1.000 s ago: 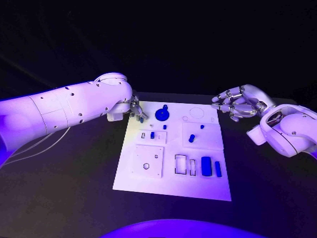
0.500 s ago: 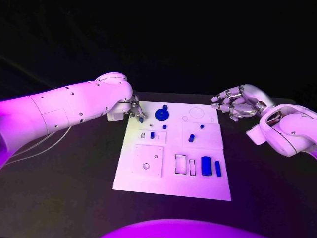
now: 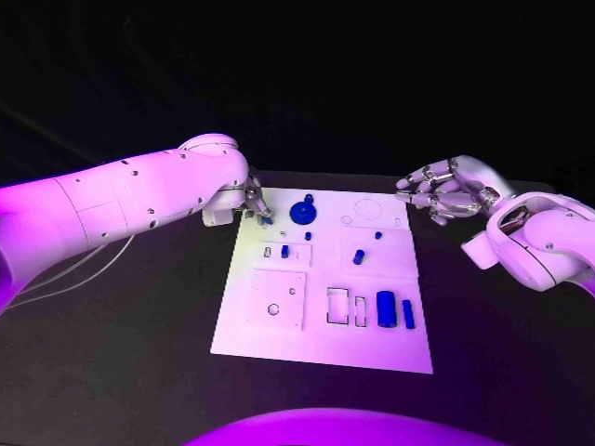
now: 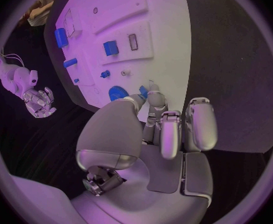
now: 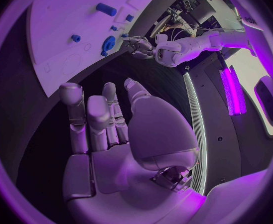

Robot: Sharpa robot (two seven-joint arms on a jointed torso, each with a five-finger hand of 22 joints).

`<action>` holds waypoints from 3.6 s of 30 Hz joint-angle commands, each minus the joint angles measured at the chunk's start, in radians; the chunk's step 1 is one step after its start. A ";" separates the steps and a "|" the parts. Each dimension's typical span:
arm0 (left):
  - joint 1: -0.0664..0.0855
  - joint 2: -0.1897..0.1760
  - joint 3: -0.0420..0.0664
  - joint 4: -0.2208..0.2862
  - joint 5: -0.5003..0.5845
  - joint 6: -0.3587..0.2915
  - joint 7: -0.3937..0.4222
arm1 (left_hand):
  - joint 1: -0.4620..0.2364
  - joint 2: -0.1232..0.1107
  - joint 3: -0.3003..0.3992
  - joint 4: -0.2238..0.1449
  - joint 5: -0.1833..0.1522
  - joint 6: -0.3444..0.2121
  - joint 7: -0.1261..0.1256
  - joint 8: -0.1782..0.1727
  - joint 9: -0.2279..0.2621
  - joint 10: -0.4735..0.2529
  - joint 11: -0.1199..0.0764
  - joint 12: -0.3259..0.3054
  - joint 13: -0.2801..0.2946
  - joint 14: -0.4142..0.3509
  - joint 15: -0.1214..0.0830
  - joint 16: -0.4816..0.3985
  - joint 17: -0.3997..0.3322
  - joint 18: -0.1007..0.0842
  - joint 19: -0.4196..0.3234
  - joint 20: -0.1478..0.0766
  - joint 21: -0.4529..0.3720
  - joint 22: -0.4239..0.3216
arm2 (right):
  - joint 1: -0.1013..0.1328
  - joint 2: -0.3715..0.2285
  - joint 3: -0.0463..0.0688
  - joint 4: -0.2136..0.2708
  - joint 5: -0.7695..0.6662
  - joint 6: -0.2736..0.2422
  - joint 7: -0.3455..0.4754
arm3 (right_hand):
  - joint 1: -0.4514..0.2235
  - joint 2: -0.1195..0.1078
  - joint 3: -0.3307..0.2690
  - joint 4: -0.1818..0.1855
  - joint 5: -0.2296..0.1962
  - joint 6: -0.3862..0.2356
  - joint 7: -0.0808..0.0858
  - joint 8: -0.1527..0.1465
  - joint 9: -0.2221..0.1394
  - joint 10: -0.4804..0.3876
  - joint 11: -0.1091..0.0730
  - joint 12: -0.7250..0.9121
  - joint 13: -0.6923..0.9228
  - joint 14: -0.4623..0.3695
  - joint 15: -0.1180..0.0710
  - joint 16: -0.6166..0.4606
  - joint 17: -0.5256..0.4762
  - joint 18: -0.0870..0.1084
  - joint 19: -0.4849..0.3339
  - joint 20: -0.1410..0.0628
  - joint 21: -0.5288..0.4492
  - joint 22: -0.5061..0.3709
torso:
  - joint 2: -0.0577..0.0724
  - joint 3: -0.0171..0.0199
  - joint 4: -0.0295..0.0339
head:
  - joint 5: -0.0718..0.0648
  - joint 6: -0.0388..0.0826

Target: Assemble the parts on the task board

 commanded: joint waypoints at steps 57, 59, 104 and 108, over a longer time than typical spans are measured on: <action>-0.033 -0.224 0.007 0.306 -0.034 -0.144 0.124 | 0.016 -0.183 0.342 -0.159 0.001 -0.021 -0.005 0.149 0.053 0.085 -0.013 0.040 0.044 0.098 -0.009 0.006 0.246 -0.017 0.015 -0.008 0.022 0.036 | -0.002 -0.003 0.000 -0.001 -0.009 -0.002 0.009 | -0.011 0.001 -0.002 0.012 0.004 -0.004 0.001 0.005 -0.002 0.004 0.002 0.001 -0.004 0.006 0.003 -0.005 0.001 0.013 0.009 0.001 -0.007 -0.002 | -0.004 0.0002 0.0056 | 0.016 -0.005; -0.039 -0.234 0.007 0.323 -0.039 -0.154 0.126 | 0.014 -0.185 0.346 -0.159 0.001 -0.020 -0.005 0.150 0.053 0.087 -0.014 0.041 0.046 0.098 -0.009 0.006 0.246 -0.018 0.016 -0.009 0.023 0.037 | -0.002 -0.003 0.000 -0.002 -0.009 -0.002 0.009 | -0.011 0.001 -0.002 0.012 0.004 -0.004 0.001 0.005 -0.002 0.004 0.002 0.001 -0.004 0.006 0.003 -0.005 0.001 0.013 0.009 0.001 -0.007 -0.002 | -0.003 0.0002 0.0052 | 0.017 -0.004; -0.102 -0.232 0.007 0.369 -0.087 -0.223 0.097 | 0.003 -0.191 0.369 -0.159 0.000 -0.014 -0.009 0.155 0.055 0.098 -0.017 0.050 0.056 0.098 -0.012 0.007 0.246 -0.019 0.019 -0.012 0.027 0.043 | -0.006 -0.005 0.000 0.000 -0.009 0.001 0.012 | -0.012 0.003 -0.002 0.015 0.005 -0.004 0.001 0.006 -0.002 0.004 0.002 0.002 -0.005 0.006 0.003 -0.005 0.001 0.013 0.009 0.001 -0.009 -0.003 | -0.002 0.0007 0.0024 | 0.020 -0.012; -0.103 -0.233 0.007 0.369 -0.091 -0.218 0.096 | 0.001 -0.193 0.371 -0.159 0.000 -0.014 -0.009 0.155 0.055 0.099 -0.017 0.051 0.057 0.098 -0.012 0.007 0.246 -0.019 0.019 -0.012 0.027 0.043 | -0.006 -0.005 0.000 0.000 -0.009 0.001 0.012 | -0.012 0.003 -0.002 0.015 0.005 -0.004 0.001 0.006 -0.002 0.004 0.002 0.002 -0.005 0.006 0.003 -0.005 0.001 0.013 0.009 0.001 -0.009 -0.003 | -0.002 0.0007 0.0030 | 0.019 -0.014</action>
